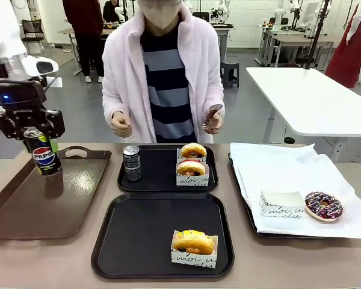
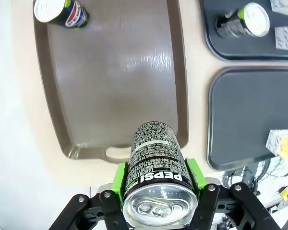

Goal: Set up donuts and drinks on trays.
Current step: Pick up one Pepsi coke from the Handle tray and place it on the Flat Tray without a Pepsi coke.

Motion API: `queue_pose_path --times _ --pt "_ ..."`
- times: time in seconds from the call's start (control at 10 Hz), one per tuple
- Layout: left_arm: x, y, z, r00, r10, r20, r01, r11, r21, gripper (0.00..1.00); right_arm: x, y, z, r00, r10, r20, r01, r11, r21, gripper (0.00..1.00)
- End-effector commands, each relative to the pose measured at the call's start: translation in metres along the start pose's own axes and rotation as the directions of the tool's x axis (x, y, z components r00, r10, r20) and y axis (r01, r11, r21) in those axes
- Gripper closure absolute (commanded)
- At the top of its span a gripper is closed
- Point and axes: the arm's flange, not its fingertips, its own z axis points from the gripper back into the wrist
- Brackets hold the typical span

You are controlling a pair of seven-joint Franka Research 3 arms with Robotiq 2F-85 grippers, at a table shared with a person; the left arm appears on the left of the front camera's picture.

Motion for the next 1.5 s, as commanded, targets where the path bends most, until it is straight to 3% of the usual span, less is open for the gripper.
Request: queue_pose_path --times 0.0,0.3,1.0,1.1,1.4 --pt "-0.025 0.004 0.008 1.000 -0.030 0.009 0.031 0.998 -0.052 1.00 -0.001 0.001 0.000 1.000 0.001 -0.004 -0.001 1.000 0.002 0.00" --pt "-0.059 0.004 0.023 0.994 -0.097 0.044 0.100 0.992 -0.072 1.00 -0.001 0.001 0.000 1.000 0.001 -0.004 -0.001 1.000 0.002 0.00" --pt "-0.055 0.002 0.026 0.997 -0.071 0.037 0.072 0.997 -0.036 1.00 -0.001 0.001 0.000 1.000 0.001 -0.004 -0.001 1.000 0.002 0.00" --pt "-0.056 0.002 0.023 0.997 -0.073 0.030 0.074 0.997 -0.037 0.41 -0.001 0.001 0.000 1.000 0.001 -0.004 -0.001 1.000 0.002 0.00" --pt "-0.075 -0.050 0.019 0.947 -0.313 0.078 0.314 0.949 -0.003 0.41 -0.001 0.001 0.000 1.000 0.001 -0.004 -0.001 1.000 0.002 0.00"
